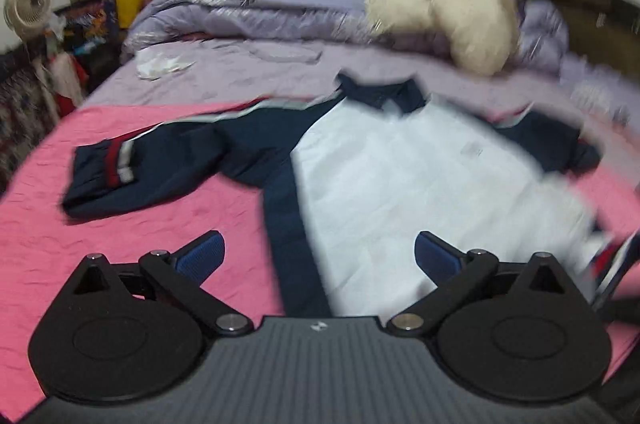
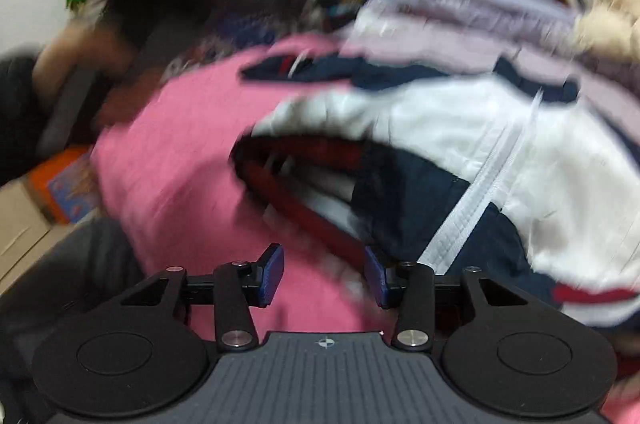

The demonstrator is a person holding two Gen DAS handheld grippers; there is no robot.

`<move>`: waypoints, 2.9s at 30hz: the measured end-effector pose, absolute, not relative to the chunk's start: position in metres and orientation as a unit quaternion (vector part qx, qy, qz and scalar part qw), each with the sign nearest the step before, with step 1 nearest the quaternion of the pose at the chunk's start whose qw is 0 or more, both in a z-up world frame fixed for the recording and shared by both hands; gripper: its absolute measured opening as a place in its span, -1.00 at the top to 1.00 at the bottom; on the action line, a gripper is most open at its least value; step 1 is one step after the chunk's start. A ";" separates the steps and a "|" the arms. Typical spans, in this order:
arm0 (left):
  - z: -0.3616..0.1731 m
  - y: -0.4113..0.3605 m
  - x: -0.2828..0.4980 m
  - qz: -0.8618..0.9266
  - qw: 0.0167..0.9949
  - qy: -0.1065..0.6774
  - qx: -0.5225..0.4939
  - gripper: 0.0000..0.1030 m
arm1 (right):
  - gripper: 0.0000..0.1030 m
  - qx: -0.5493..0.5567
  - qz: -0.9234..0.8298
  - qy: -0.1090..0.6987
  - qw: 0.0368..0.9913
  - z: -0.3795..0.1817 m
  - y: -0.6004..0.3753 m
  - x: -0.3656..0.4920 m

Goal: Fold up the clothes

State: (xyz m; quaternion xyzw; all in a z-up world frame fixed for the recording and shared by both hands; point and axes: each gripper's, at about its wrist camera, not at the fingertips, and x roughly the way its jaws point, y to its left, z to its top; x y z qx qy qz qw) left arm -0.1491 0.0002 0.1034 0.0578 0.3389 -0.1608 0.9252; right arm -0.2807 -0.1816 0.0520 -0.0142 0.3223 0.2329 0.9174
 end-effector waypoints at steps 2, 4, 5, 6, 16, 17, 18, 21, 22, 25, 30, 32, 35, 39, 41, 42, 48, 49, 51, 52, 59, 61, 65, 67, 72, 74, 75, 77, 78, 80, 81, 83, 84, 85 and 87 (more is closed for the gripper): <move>0.090 0.008 -0.147 -0.133 0.923 0.354 0.064 -0.98 | 0.14 -0.023 0.198 0.297 0.934 0.060 -0.185 -0.275; 0.079 0.019 -0.137 -0.119 0.917 0.380 0.028 -0.98 | 0.09 -0.054 0.147 0.281 0.947 0.065 -0.184 -0.267; 0.074 0.024 -0.132 -0.111 0.913 0.392 0.010 -0.98 | 0.05 -0.070 0.122 0.274 0.951 0.066 -0.184 -0.262; 0.069 0.028 -0.129 -0.106 0.911 0.397 0.001 -0.97 | 0.05 -0.088 0.101 0.276 0.952 0.063 -0.182 -0.257; 0.048 0.040 -0.120 -0.090 0.906 0.414 0.003 -0.97 | -0.10 0.001 0.271 0.346 0.898 0.042 -0.156 -0.222; 0.049 0.042 -0.120 -0.088 0.906 0.414 -0.003 -0.97 | -0.10 0.008 0.280 0.356 0.892 0.036 -0.149 -0.210; 0.050 0.043 -0.119 -0.087 0.906 0.414 -0.008 -0.97 | -0.10 0.025 0.288 0.367 0.884 0.031 -0.144 -0.197; 0.046 0.041 -0.115 -0.085 0.903 0.421 -0.007 -0.98 | -0.13 0.084 0.304 0.394 0.863 0.020 -0.138 -0.183; 0.043 0.038 -0.113 -0.085 0.901 0.425 0.003 -0.98 | -0.13 0.100 0.309 0.402 0.856 0.017 -0.137 -0.178; 0.033 0.031 -0.112 -0.089 0.897 0.432 0.019 -0.98 | -0.13 0.077 0.355 0.402 0.840 0.024 -0.134 -0.197; 0.022 0.024 -0.112 -0.095 0.894 0.436 0.040 -0.98 | -0.13 0.031 0.420 0.402 0.813 0.047 -0.143 -0.250; 0.022 0.023 -0.115 -0.096 0.895 0.433 0.044 -0.98 | -0.09 0.021 0.415 0.391 0.821 0.053 -0.148 -0.259; 0.022 0.024 -0.115 -0.096 0.895 0.434 0.042 -0.98 | -0.08 0.034 0.339 0.378 0.861 0.053 -0.156 -0.246; 0.023 0.026 -0.114 -0.090 0.894 0.436 0.043 -0.98 | -0.08 0.057 0.272 0.368 0.887 0.034 -0.148 -0.210; 0.023 0.030 -0.114 -0.087 0.894 0.436 0.045 -0.98 | -0.08 0.065 0.274 0.368 0.886 0.024 -0.136 -0.205; 0.023 0.032 -0.114 -0.088 0.895 0.436 0.044 -0.98 | -0.08 0.068 0.280 0.369 0.883 0.025 -0.134 -0.207; 0.024 0.038 -0.114 -0.082 0.897 0.433 0.046 -0.99 | -0.01 0.086 0.270 0.337 0.898 0.030 -0.157 -0.219; 0.023 0.039 -0.113 -0.082 0.896 0.434 0.044 -0.99 | -0.01 0.107 0.254 0.335 0.901 0.028 -0.164 -0.214; 0.021 0.040 -0.112 -0.081 0.896 0.435 0.043 -1.00 | -0.02 0.156 0.245 0.356 0.888 0.015 -0.174 -0.201; 0.020 0.039 -0.111 -0.079 0.896 0.435 0.044 -1.00 | -0.01 0.177 0.241 0.365 0.882 0.010 -0.177 -0.195; 0.020 0.043 -0.107 -0.081 0.895 0.437 0.041 -0.99 | 0.81 0.218 0.288 0.350 0.865 0.019 -0.169 -0.193; 0.019 0.041 -0.108 -0.083 0.896 0.434 0.047 -0.99 | 0.81 0.182 0.312 0.342 0.867 0.026 -0.167 -0.204; 0.019 0.041 -0.107 -0.084 0.896 0.433 0.046 -1.00 | 0.70 0.089 0.342 0.367 0.860 0.034 -0.163 -0.220; 0.019 0.041 -0.108 -0.084 0.896 0.433 0.048 -1.00 | 0.35 0.084 0.321 0.375 0.866 0.032 -0.171 -0.223; 0.018 0.040 -0.106 -0.082 0.895 0.436 0.048 -1.00 | -0.11 0.139 0.344 0.399 0.839 0.024 -0.174 -0.214; 0.018 0.039 -0.105 -0.080 0.895 0.437 0.049 -1.00 | -0.20 0.107 0.363 0.397 0.836 0.024 -0.158 -0.211; 0.018 0.038 -0.105 -0.080 0.894 0.438 0.050 -1.00 | -0.20 0.082 0.361 0.387 0.844 0.024 -0.147 -0.210; 0.018 0.039 -0.105 -0.081 0.894 0.438 0.050 -1.00 | 0.19 0.064 0.343 0.379 0.857 0.026 -0.133 -0.208; 0.018 0.040 -0.105 -0.083 0.894 0.438 0.049 -1.00 | 0.27 0.068 0.334 0.380 0.860 0.028 -0.132 -0.209; 0.018 0.040 -0.106 -0.085 0.895 0.435 0.051 -1.00 | 0.57 0.093 0.342 0.375 0.856 0.038 -0.139 -0.218; 0.017 0.040 -0.106 -0.086 0.896 0.433 0.052 -1.00 | 0.57 0.091 0.345 0.364 0.860 0.044 -0.143 -0.227; 0.017 0.038 -0.108 -0.084 0.897 0.430 0.056 -1.00 | 0.58 0.057 0.350 0.343 0.870 0.056 -0.145 -0.248; 0.016 0.037 -0.108 -0.082 0.898 0.428 0.057 -1.00 | 0.58 0.038 0.361 0.338 0.868 0.061 -0.143 -0.259; 0.016 0.037 -0.108 -0.081 0.899 0.427 0.058 -1.00 | 0.58 0.017 0.371 0.334 0.866 0.065 -0.142 -0.271; 0.016 0.036 -0.109 -0.080 0.899 0.426 0.058 -1.00 | 0.58 -0.034 0.404 0.332 0.852 0.065 -0.130 -0.296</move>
